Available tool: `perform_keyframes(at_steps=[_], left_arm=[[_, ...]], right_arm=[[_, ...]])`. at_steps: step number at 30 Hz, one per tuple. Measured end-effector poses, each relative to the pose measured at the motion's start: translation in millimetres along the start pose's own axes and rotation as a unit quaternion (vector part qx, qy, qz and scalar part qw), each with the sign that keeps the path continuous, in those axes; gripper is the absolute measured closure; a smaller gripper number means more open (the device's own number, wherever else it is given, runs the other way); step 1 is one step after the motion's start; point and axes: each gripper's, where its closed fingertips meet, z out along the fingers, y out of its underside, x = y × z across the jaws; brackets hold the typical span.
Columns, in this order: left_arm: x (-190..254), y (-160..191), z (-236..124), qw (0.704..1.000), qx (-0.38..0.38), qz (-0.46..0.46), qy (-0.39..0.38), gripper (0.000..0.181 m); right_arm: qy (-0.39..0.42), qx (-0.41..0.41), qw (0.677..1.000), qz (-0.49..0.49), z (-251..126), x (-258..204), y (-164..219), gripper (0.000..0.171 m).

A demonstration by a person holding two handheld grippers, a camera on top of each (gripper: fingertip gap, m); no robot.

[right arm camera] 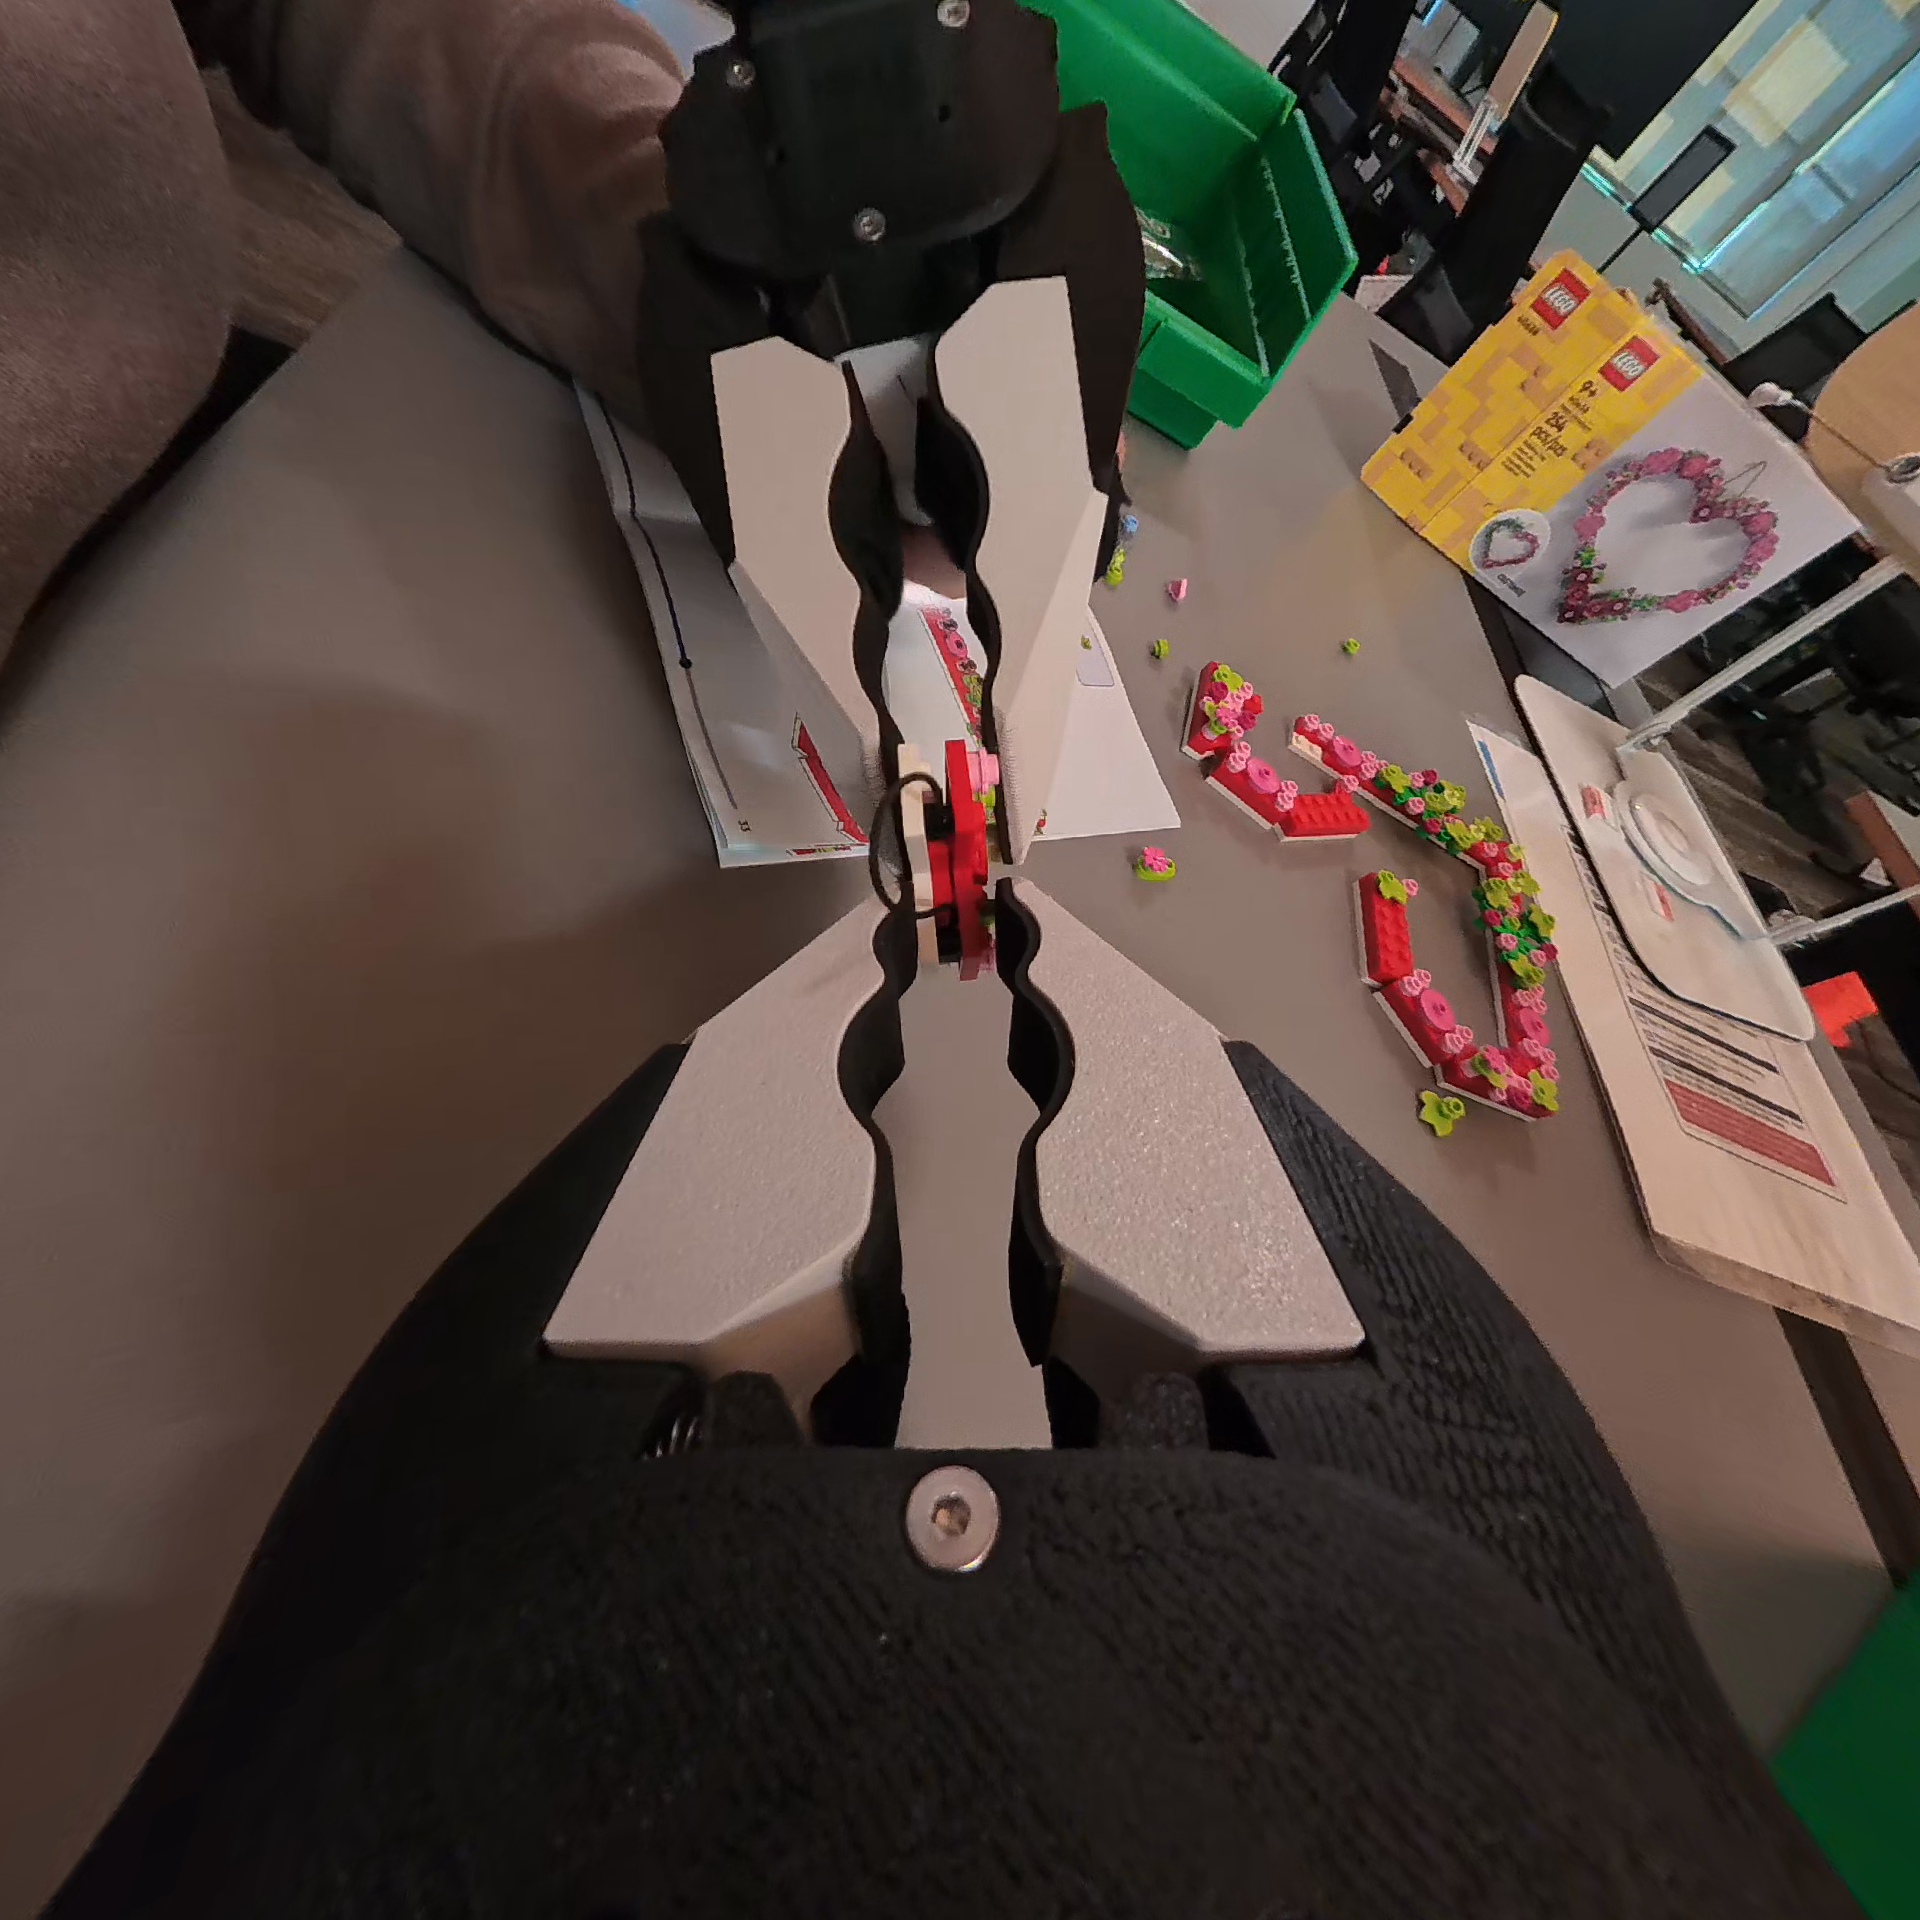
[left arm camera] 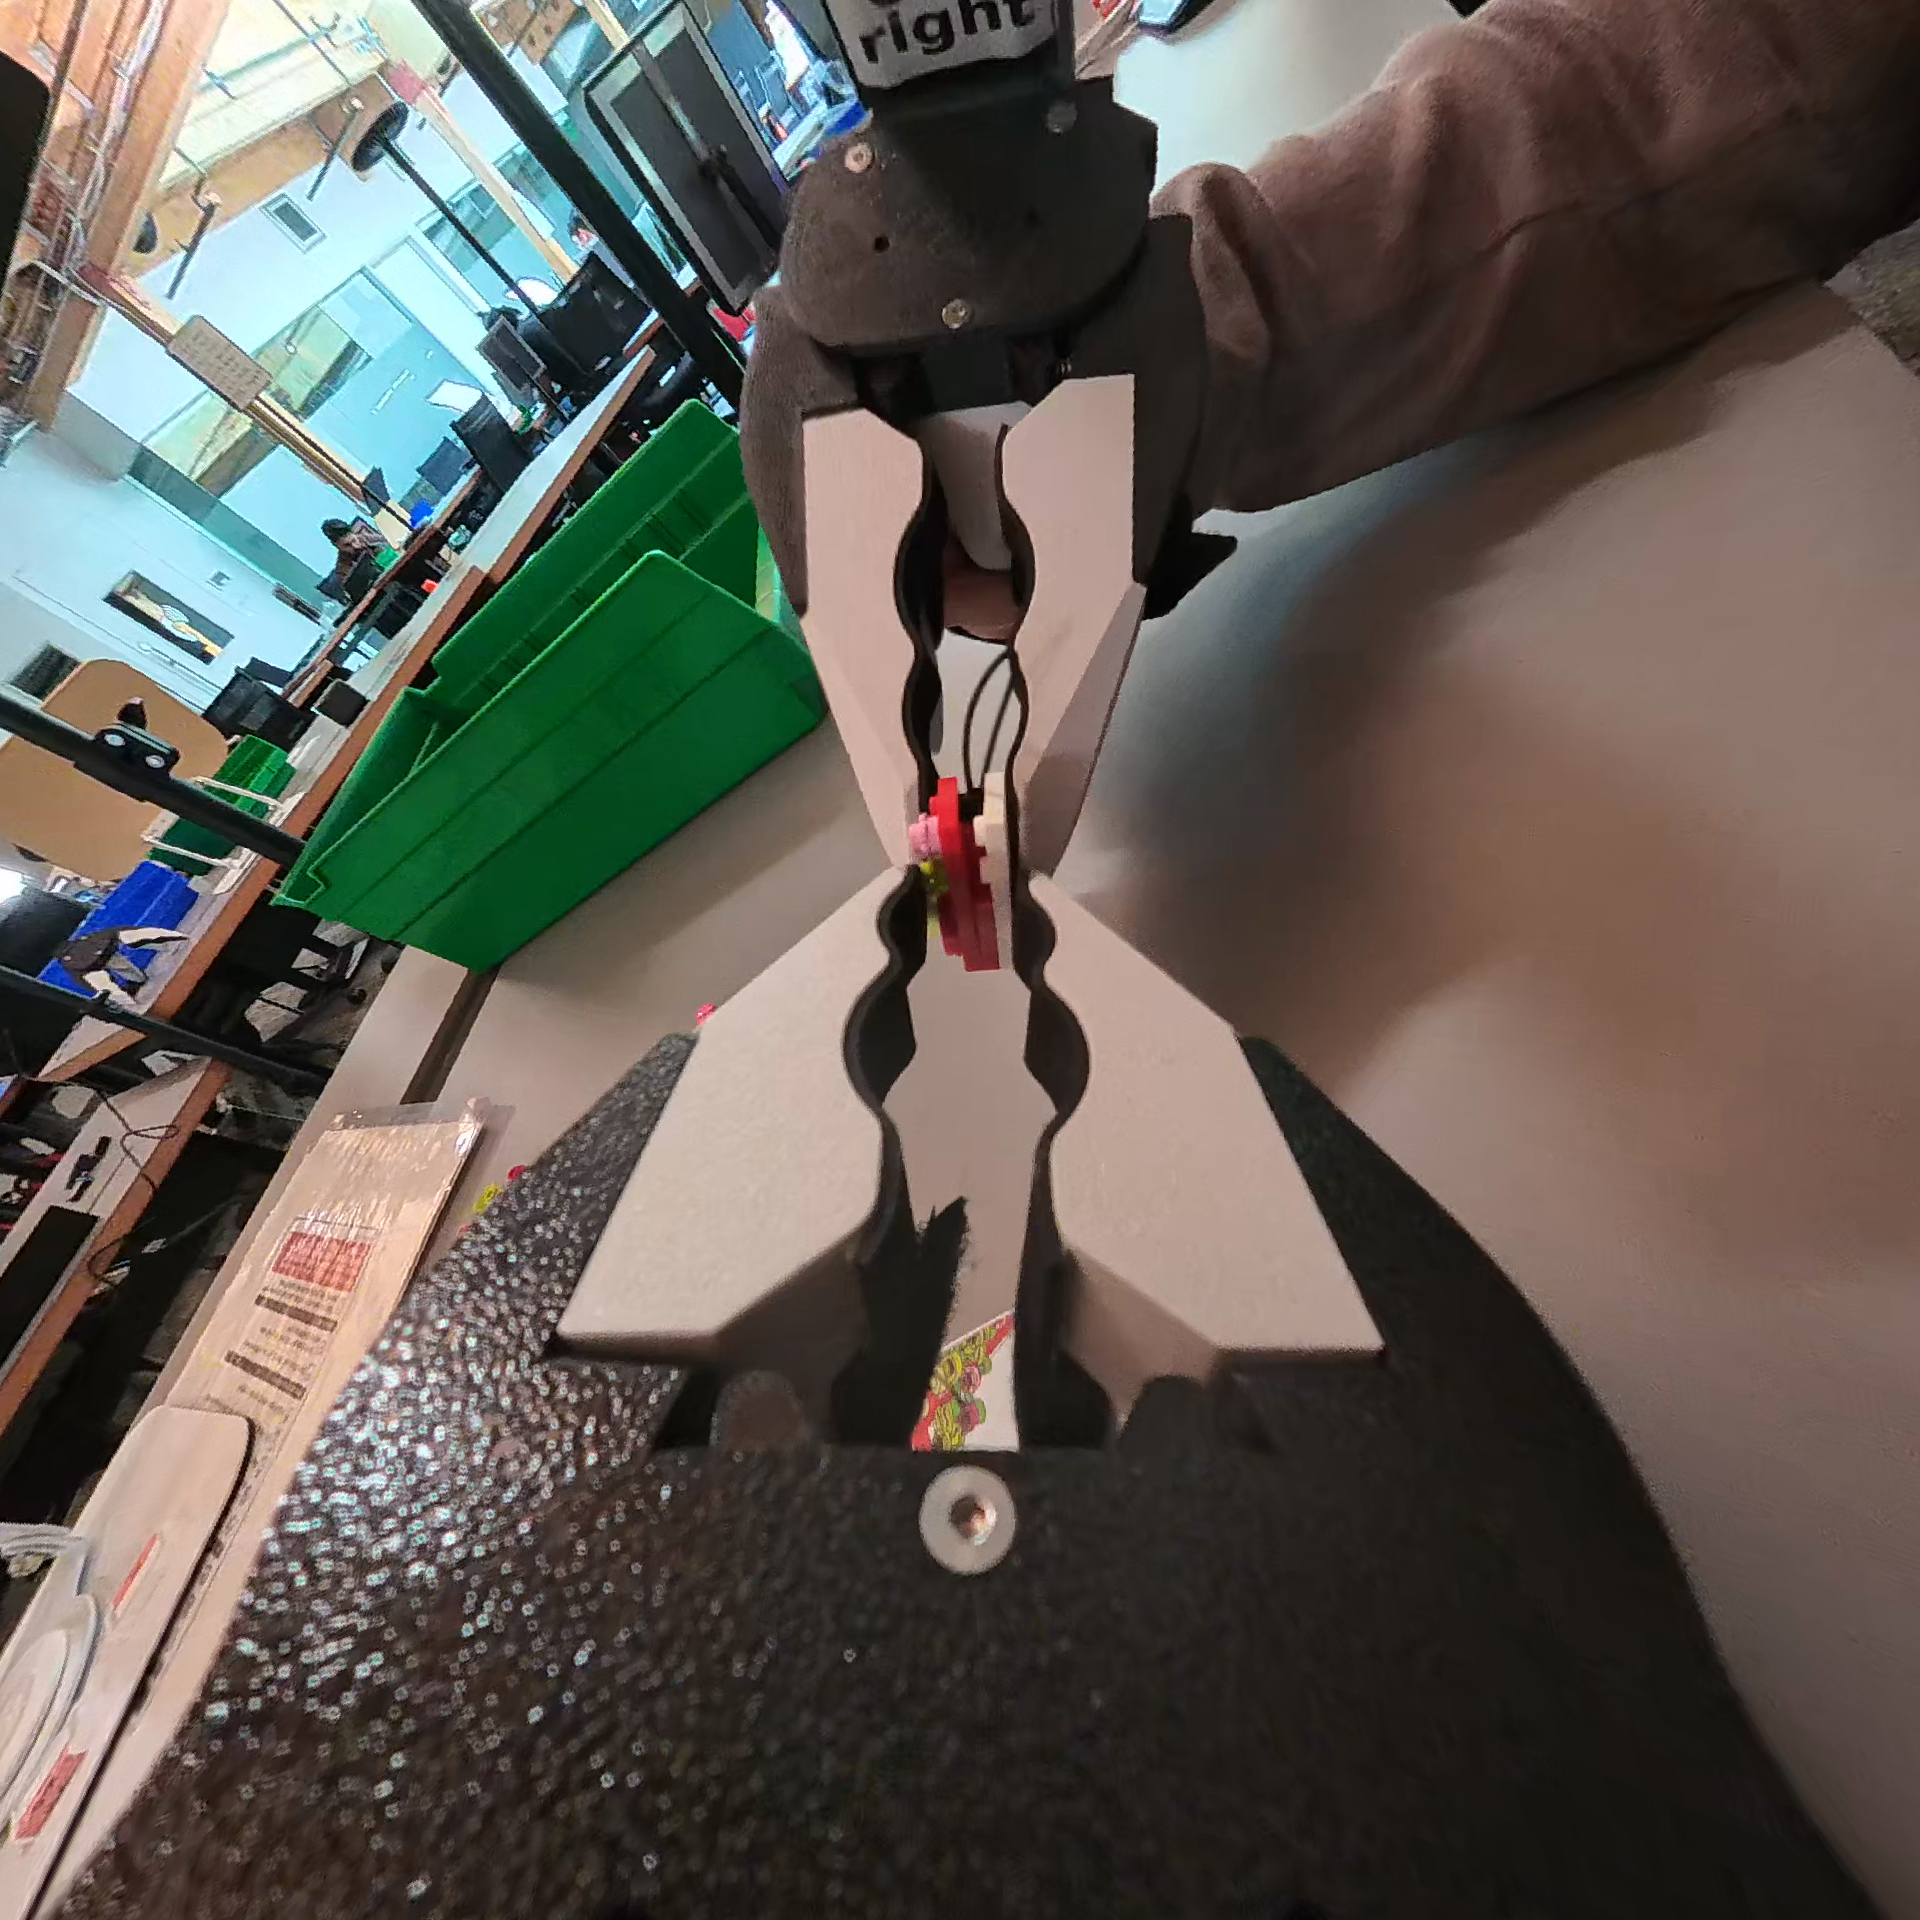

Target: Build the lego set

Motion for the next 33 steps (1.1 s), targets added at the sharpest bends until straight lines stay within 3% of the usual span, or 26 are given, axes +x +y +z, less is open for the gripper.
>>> perform_keyframes(at_steps=[11, 14, 16, 18, 26, 33], left_arm=[[-5, 0, -2, 1.0, 0.0, 0.012, -0.012, 0.168], [-9, -1, -4, 1.0, 0.015, -0.009, -0.012, 0.168], [-14, -6, -7, 0.998, 0.05, -0.048, -0.012, 0.168], [-19, -9, -11, 0.993, 0.074, -0.087, -0.006, 0.167], [-26, -51, -38, 0.924, 0.266, -0.26, 0.086, 0.168], [-28, -74, -61, 0.879, 0.371, -0.278, 0.112, 0.168]], right_arm=[[0.019, -0.003, 1.0, 0.001, 2, 5, -2, 0.159], [0.018, 0.015, 0.999, 0.046, 3, 8, -5, 0.158], [0.012, 0.048, 0.995, 0.087, 1, 11, -12, 0.154], [-0.001, 0.082, 0.99, 0.116, -3, 12, -20, 0.138], [-0.036, 0.212, 0.963, 0.16, -16, 9, -60, 0.157], [0.022, 0.271, 0.956, 0.114, -23, 7, -98, 0.158]])
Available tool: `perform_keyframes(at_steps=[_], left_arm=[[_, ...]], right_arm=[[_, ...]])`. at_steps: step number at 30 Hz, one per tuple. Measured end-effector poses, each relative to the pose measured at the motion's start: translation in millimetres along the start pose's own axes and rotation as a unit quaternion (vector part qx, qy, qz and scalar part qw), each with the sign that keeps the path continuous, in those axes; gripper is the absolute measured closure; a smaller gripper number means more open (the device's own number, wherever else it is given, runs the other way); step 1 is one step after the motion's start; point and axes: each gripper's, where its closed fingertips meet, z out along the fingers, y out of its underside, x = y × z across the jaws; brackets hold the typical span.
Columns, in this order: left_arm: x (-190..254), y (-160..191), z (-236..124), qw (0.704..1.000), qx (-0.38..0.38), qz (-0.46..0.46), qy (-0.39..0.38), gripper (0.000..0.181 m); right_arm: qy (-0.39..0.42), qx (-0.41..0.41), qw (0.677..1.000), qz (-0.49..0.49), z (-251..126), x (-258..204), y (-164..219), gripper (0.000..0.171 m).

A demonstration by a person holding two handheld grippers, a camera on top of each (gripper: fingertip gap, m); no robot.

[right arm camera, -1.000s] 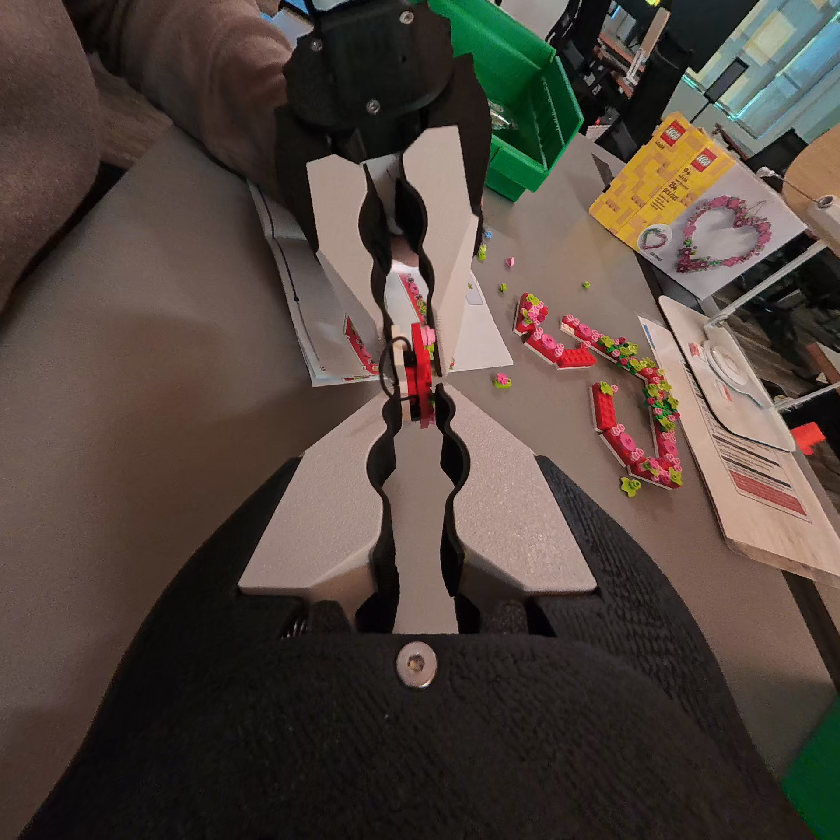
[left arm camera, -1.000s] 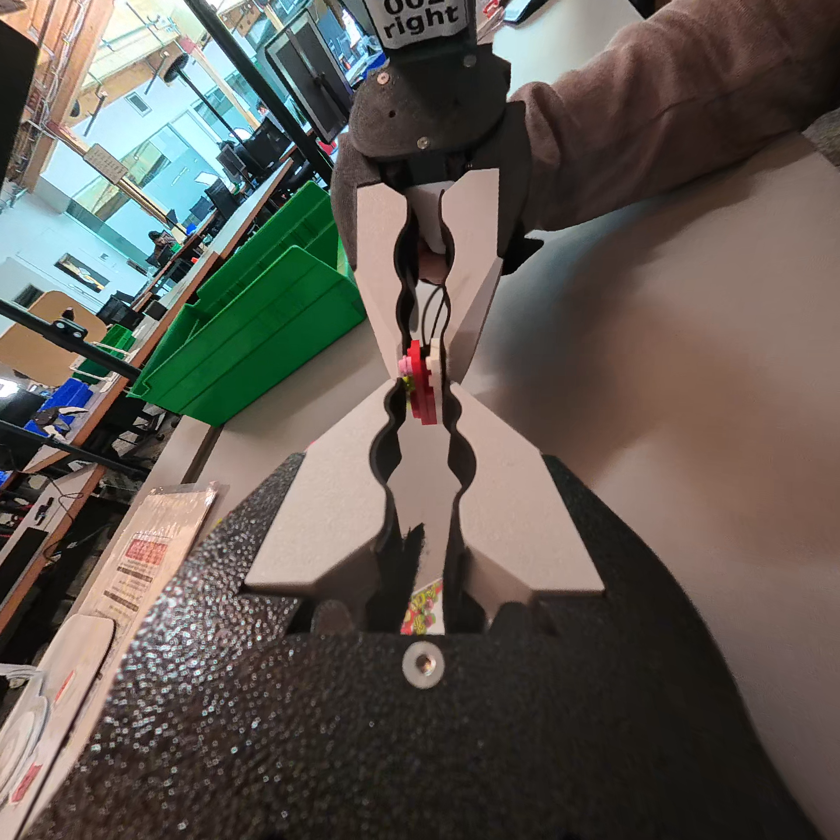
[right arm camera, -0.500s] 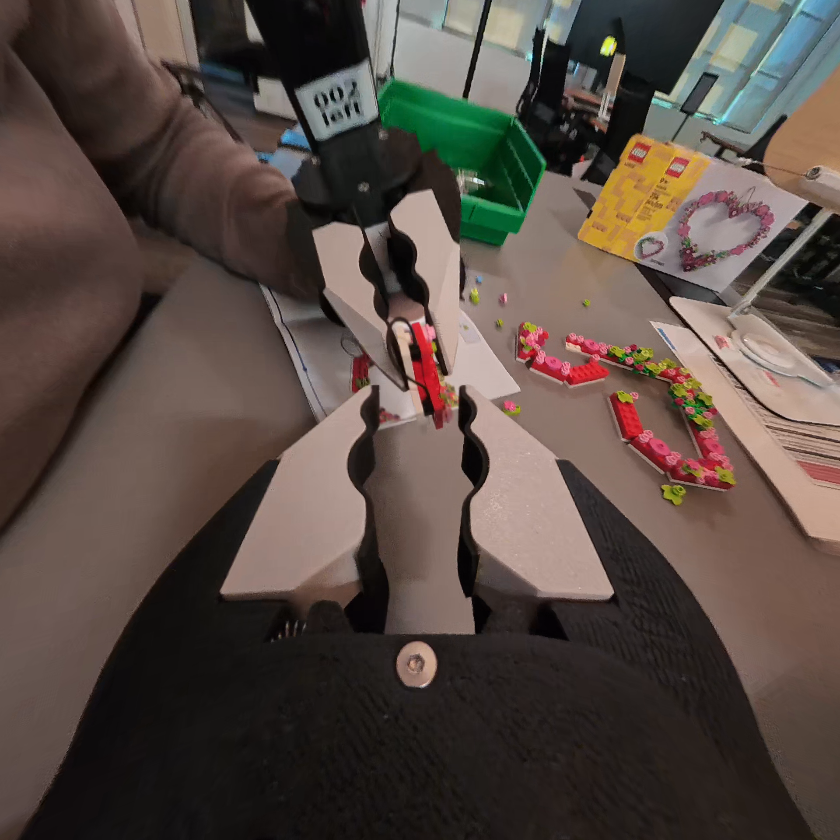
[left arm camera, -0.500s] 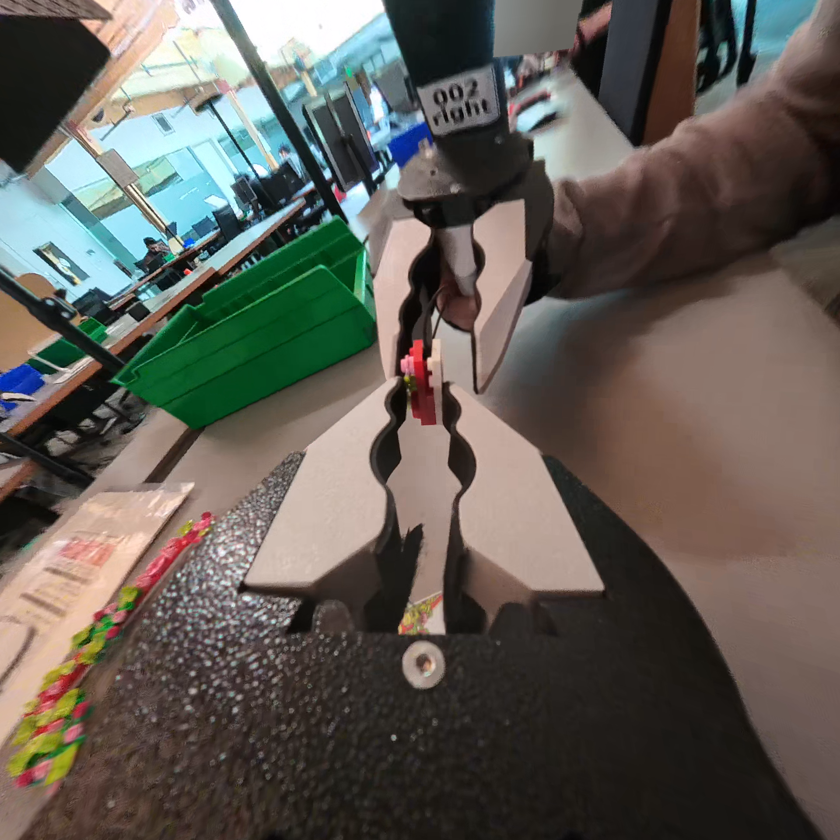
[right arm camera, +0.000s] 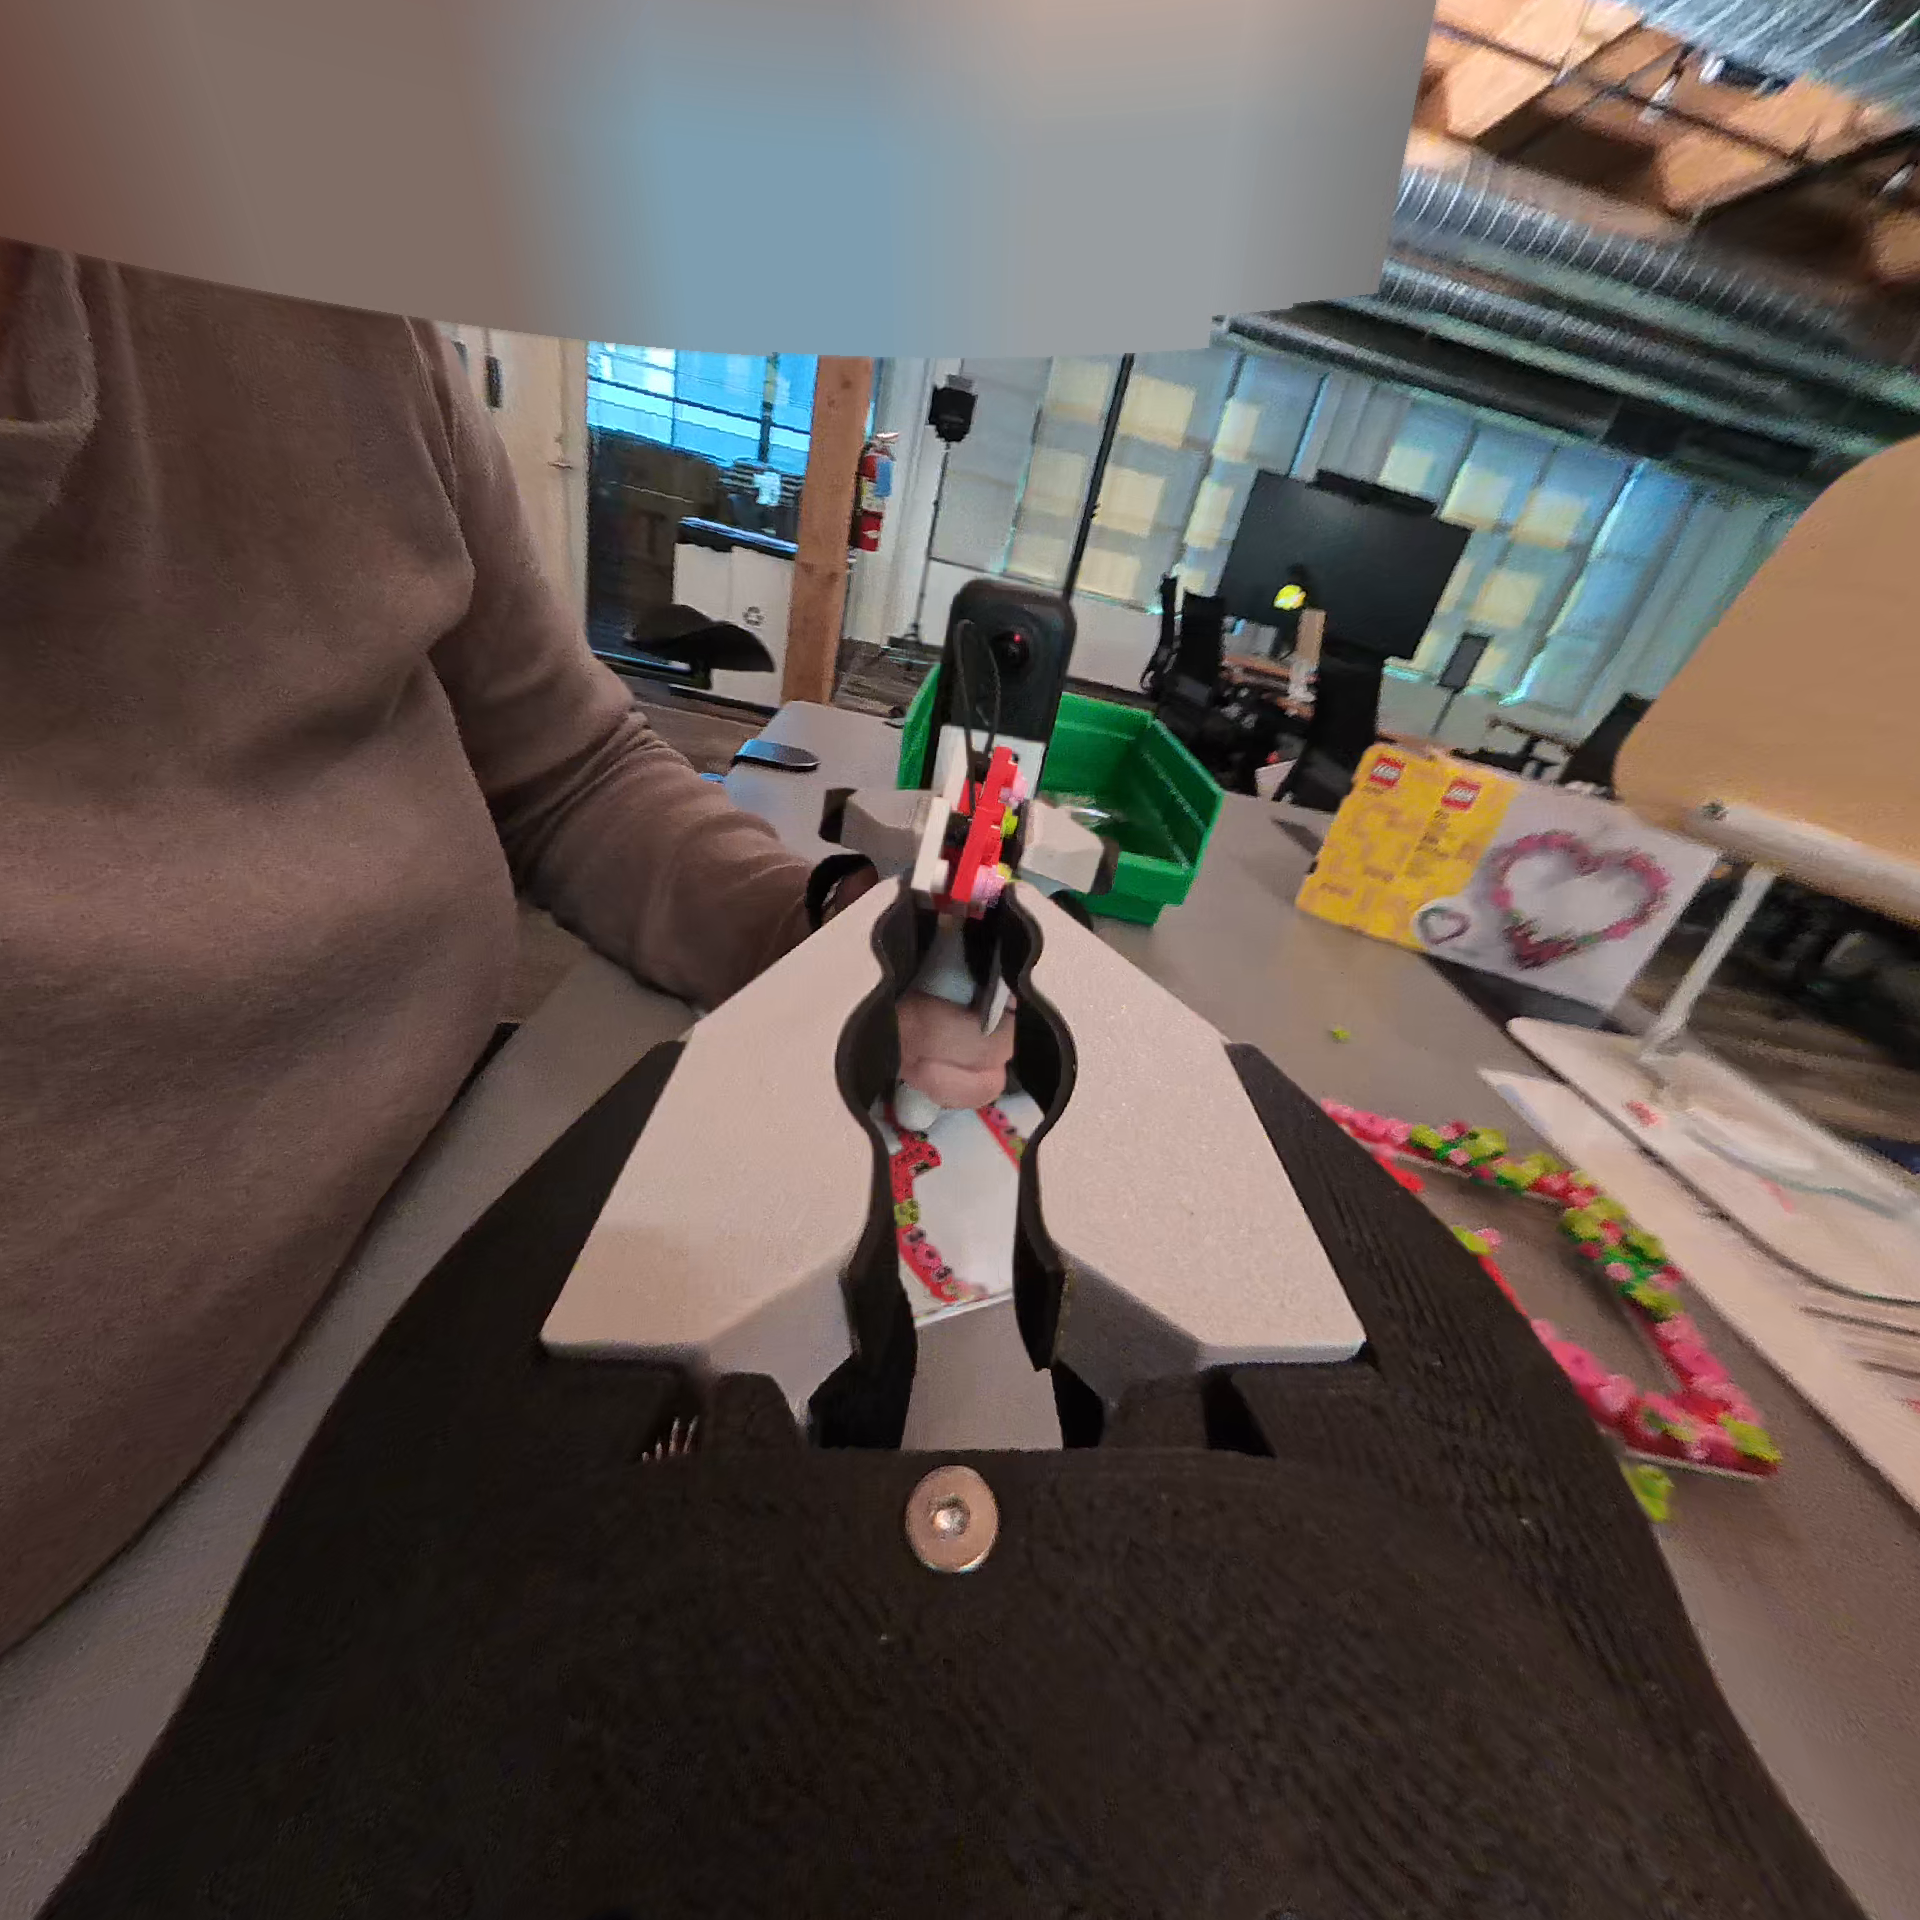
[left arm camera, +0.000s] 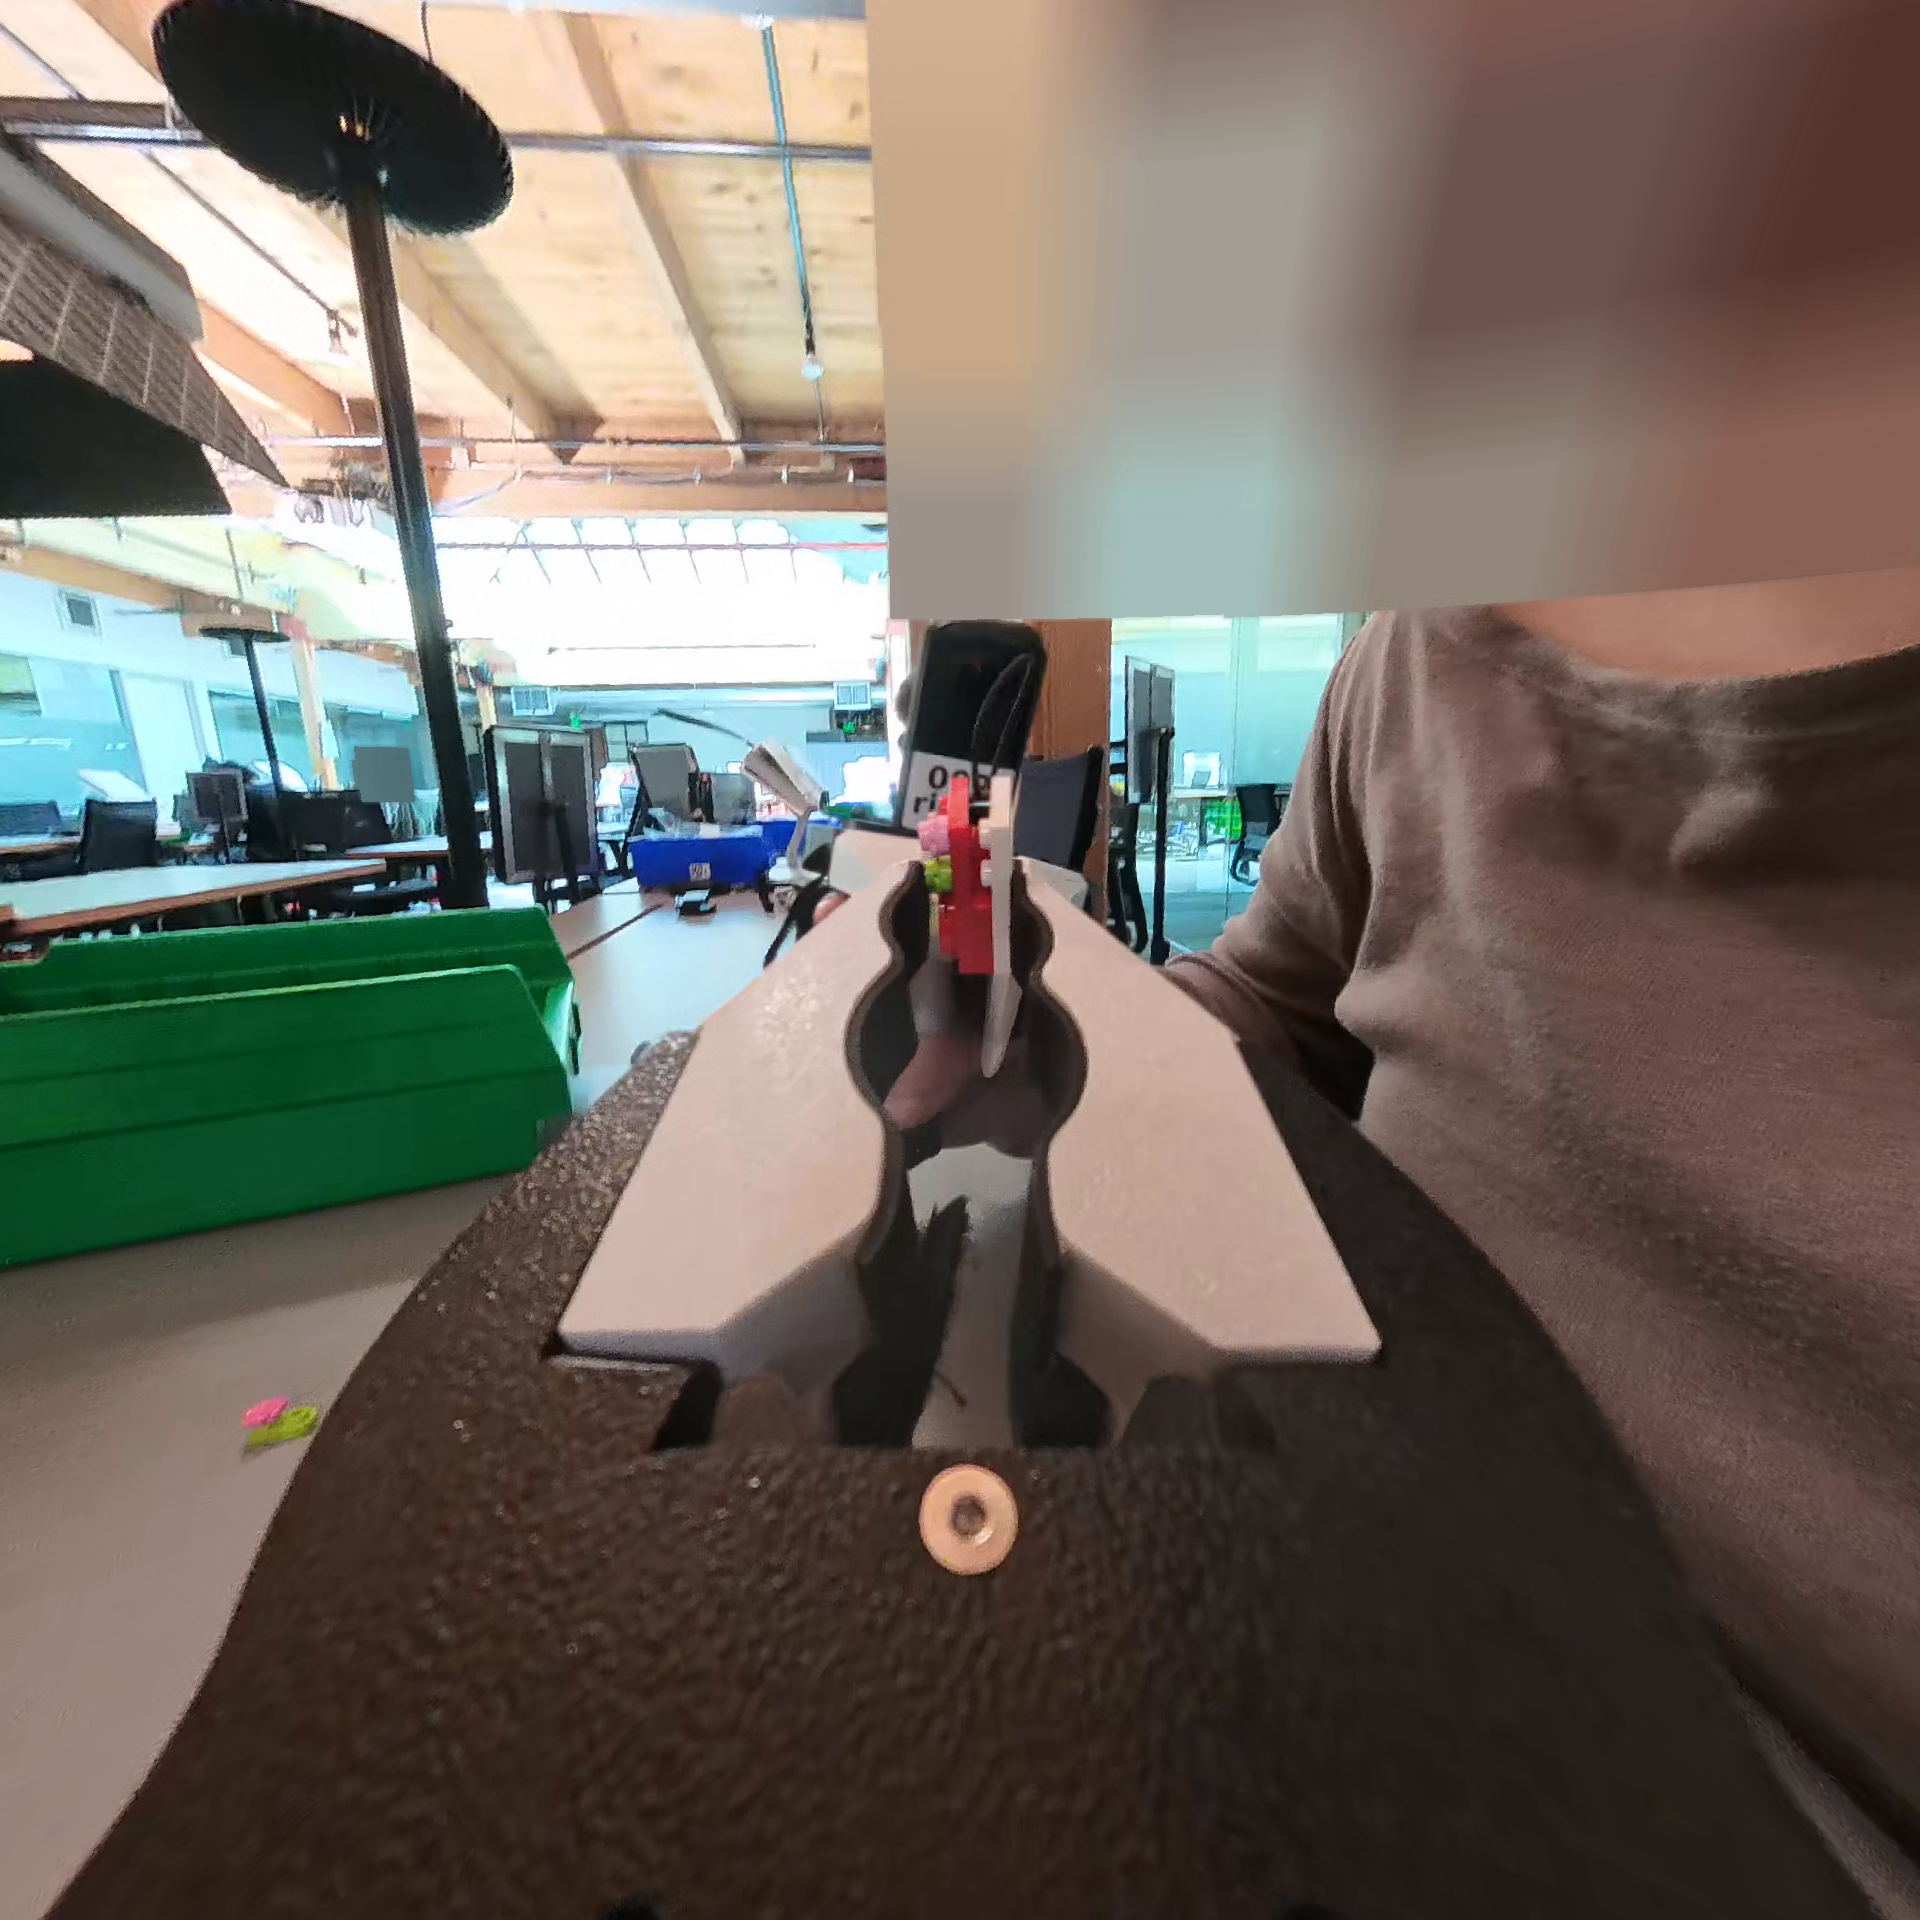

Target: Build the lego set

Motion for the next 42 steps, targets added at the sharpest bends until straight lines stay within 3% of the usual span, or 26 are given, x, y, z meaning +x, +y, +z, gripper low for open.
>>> perform_keyframes(at_steps=[12, 15, 34, 36, 39, 42], left_arm=[[-2, -3, 0, 1.0, -0.007, 0.025, -0.014, 0.169], [-5, 3, -1, 0.999, -0.023, 0.029, -0.021, 0.168], [-8, 17, -4, 0.993, -0.097, 0.063, -0.028, 0.168], [-11, 23, -5, 0.987, -0.122, 0.093, -0.043, 0.166], [-15, 36, -9, 0.96, -0.196, 0.192, -0.062, 0.132], [-20, 51, -15, 0.908, -0.274, 0.306, -0.076, 0.143]], right_arm=[[0.027, 0.011, 1.0, -0.005, 1, 3, -3, 0.158], [0.02, 0.014, 1.0, -0.016, -1, 1, -2, 0.151], [0.012, -0.03, 0.999, -0.019, -4, 6, 12, 0.158], [0.018, -0.054, 0.997, -0.046, -5, 8, 19, 0.158], [0.052, -0.135, 0.98, -0.134, -11, 18, 40, 0.158], [0.059, -0.185, 0.965, -0.178, -13, 21, 52, 0.158]])
